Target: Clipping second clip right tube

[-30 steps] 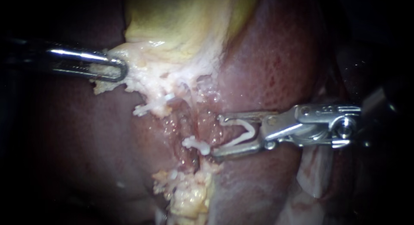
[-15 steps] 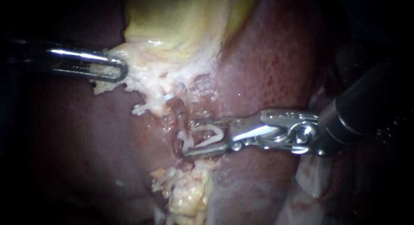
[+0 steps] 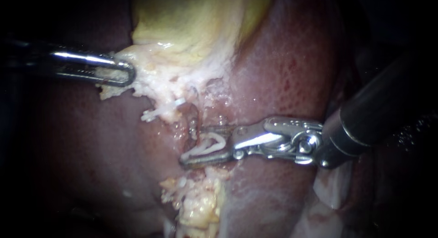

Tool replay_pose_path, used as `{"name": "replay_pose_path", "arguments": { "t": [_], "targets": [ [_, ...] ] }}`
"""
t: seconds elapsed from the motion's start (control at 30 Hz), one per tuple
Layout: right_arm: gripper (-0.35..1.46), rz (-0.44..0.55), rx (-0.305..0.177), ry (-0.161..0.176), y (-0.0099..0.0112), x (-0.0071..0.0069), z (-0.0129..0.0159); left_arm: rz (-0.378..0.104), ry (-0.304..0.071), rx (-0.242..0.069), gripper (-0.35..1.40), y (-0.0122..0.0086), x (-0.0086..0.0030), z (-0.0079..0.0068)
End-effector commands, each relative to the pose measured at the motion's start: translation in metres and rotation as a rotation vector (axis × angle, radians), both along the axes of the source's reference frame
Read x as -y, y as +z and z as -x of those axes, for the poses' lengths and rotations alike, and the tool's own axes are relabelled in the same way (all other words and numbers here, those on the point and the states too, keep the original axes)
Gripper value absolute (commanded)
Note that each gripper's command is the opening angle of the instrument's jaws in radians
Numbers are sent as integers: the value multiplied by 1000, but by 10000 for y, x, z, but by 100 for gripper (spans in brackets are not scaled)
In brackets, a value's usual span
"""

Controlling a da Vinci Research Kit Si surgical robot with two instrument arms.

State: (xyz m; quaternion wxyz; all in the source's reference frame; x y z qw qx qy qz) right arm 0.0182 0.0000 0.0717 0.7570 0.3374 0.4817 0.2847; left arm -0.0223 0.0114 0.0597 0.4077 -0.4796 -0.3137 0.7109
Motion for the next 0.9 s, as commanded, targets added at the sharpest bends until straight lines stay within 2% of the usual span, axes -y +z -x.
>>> {"name": "replay_pose_path", "arguments": {
  "t": [0.03,0.23,0.33,0.63,0.77,0.9],
  "targets": [
    [49,0,-5,4,0,0,0,0,0,0,-35,0,0,0],
    [49,-28,-53,42,1,0,-2,0,0,0,-35,0,0,0],
    [49,-41,-85,49,1,-1,-3,0,0,0,-35,0,0,0],
    [49,-73,-165,4,-6,2,1,0,0,0,-35,0,0,0],
    [49,-88,-203,-25,-15,3,4,0,1,0,-35,0,0,-1],
    [48,-96,-232,-33,-28,3,6,0,1,1,-35,0,0,-2]
  ]
}}
